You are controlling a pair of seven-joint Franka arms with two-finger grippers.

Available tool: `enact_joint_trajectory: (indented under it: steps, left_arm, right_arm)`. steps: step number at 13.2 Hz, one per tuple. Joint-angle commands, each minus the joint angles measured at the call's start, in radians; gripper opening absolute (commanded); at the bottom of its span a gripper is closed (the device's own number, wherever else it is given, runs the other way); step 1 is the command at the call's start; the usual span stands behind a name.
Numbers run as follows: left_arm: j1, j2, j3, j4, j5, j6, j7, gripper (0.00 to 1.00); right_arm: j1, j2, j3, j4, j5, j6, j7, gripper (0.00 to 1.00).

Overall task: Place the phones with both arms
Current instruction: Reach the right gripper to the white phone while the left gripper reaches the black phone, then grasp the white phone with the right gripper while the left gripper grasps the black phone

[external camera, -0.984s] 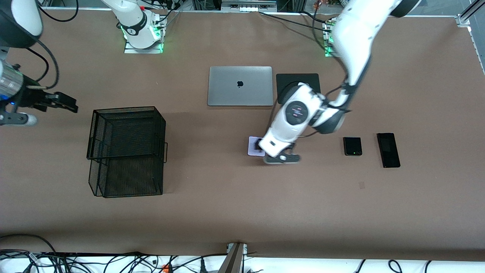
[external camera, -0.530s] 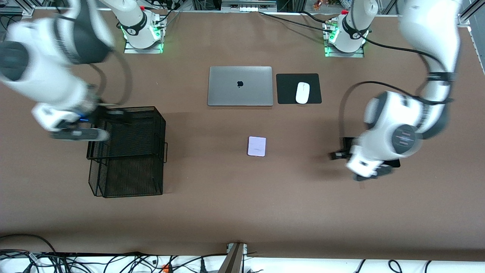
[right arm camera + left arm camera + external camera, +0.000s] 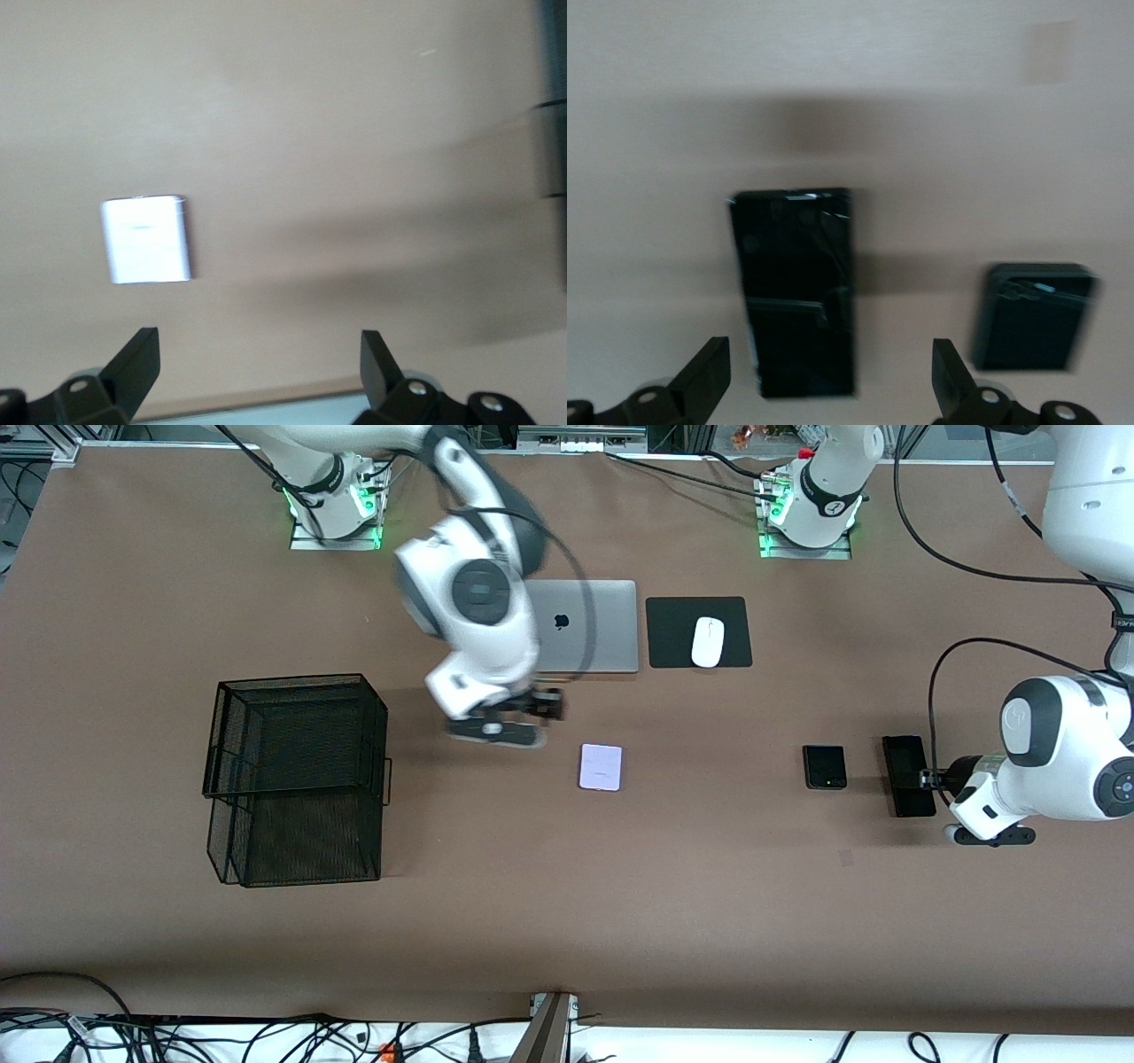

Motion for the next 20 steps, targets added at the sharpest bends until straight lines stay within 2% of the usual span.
enact_joint_trajectory:
  steps: [1,2,7,10,14,15,16,18,19,20]
  left_arm:
    - [0.035,-0.028,-0.017,-0.178,0.038,0.218,0.018,1.0]
    - [0.046,-0.033,-0.016,-0.212,0.041,0.281,0.03,1.0]
    - [0.063,-0.023,-0.016,-0.286,0.041,0.396,0.038,1.0]
    - [0.068,-0.031,-0.013,-0.286,0.069,0.393,0.049,1.0]
    - [0.082,-0.033,-0.014,-0.285,0.107,0.392,0.047,1.0]
    - [0.082,-0.033,-0.014,-0.286,0.107,0.392,0.047,0.92]
    - [0.082,-0.034,-0.017,-0.285,0.107,0.386,0.049,0.64]
    - [0.08,-0.051,-0.025,-0.285,0.107,0.363,0.052,0.26]
    - [0.075,-0.068,-0.026,-0.277,0.107,0.308,0.049,0.16]
    - [0.068,-0.091,-0.029,-0.268,0.107,0.253,0.043,0.15]
  right_arm:
    - [0.085,0.154,-0.017,0.15,-0.03,0.048,0.115,1.0]
    - [0.109,0.183,-0.017,0.15,-0.032,0.076,0.127,1.0]
    - [0.143,0.301,-0.028,0.15,-0.053,0.205,0.155,1.0]
    - [0.163,0.344,-0.08,0.156,-0.06,0.294,0.177,1.0]
    - [0.162,0.398,-0.101,0.239,-0.07,0.32,0.175,1.0]
    - [0.162,0.405,-0.104,0.242,-0.09,0.343,0.174,1.0]
    - [0.163,0.418,-0.104,0.242,-0.099,0.368,0.172,1.0]
    - [0.168,0.436,-0.104,0.242,-0.118,0.392,0.157,1.0]
    - [0.175,0.441,-0.104,0.242,-0.13,0.396,0.155,1.0]
    - [0.177,0.442,-0.104,0.242,-0.133,0.399,0.154,1.0]
